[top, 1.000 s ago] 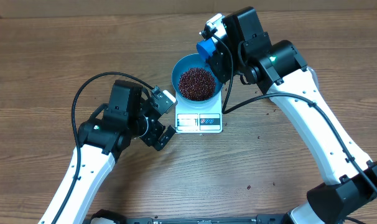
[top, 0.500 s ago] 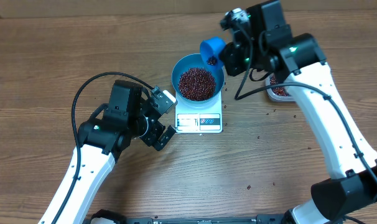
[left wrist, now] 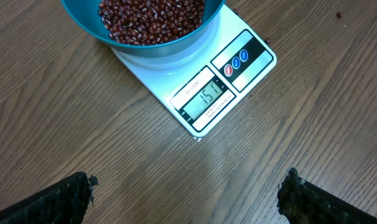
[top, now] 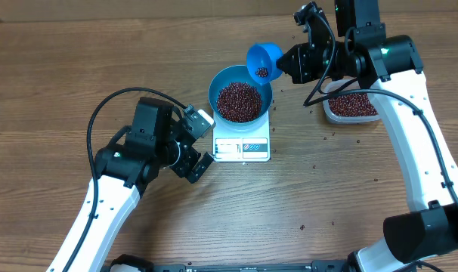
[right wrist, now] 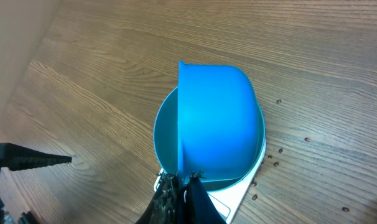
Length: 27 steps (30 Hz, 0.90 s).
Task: Scoop item into bowl and weigh 150g on scale
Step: 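Move the scoop back to the tub with the right gripper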
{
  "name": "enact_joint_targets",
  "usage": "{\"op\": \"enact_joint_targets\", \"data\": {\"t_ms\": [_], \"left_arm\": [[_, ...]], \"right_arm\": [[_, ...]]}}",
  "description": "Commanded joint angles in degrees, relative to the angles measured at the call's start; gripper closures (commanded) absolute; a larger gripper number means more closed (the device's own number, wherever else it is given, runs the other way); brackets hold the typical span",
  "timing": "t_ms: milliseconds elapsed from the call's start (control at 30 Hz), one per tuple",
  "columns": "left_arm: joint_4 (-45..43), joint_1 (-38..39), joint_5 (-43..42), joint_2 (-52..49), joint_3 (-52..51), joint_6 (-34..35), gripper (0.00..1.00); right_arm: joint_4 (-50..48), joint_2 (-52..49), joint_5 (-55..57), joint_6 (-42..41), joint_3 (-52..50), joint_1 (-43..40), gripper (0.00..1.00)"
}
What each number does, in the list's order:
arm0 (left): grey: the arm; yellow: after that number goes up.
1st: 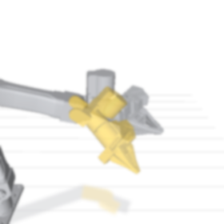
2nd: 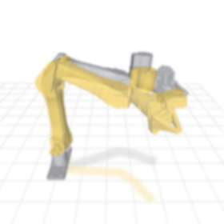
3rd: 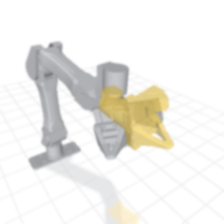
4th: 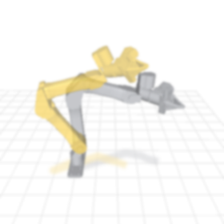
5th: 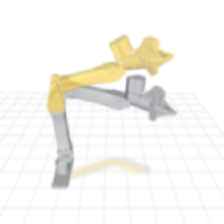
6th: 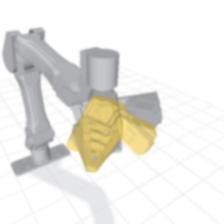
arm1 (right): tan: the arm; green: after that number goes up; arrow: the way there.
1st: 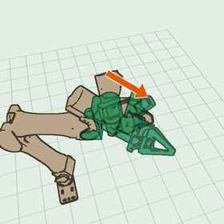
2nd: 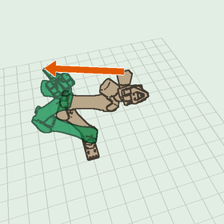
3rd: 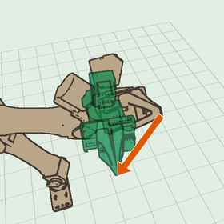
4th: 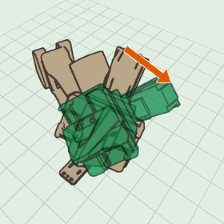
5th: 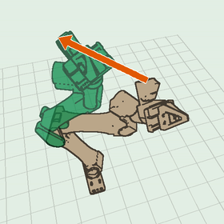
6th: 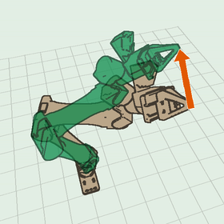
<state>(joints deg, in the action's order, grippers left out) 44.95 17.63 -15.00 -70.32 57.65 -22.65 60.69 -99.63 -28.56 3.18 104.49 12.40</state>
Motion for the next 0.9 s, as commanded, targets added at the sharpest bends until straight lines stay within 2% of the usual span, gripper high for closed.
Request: {"op": "enact_joint_targets", "data": {"t_ms": [0, 267, 500, 767, 867], "left_arm": [[-0.2, 0.4, -1.1, -0.2, -0.2, 0.6, 0.00], [-0.2, 0.4, -1.1, -0.2, -0.2, 0.6, 0.00], [-0.2, 0.4, -1.1, -0.2, -0.2, 0.6, 0.00], [-0.2, 0.4, -1.1, -0.2, -0.2, 0.6, 0.00], [-0.2, 0.4, -1.1, -0.2, -0.2, 0.6, 0.00]], "right_arm": [[-0.2, 0.8, -1.2, -0.2, 1.3, -0.2, 0.96], [-0.2, 0.8, -5.4, -0.4, 1.3, -1.4, 0.96], [0.0, 0.8, -10.7, -1.7, 1.3, -6.6, 0.96], [1.4, 0.9, -10.5, -1.7, 1.3, -10.6, 0.96], [2.6, 0.9, -8.1, -1.7, 1.3, -14.8, 0.96]]}}
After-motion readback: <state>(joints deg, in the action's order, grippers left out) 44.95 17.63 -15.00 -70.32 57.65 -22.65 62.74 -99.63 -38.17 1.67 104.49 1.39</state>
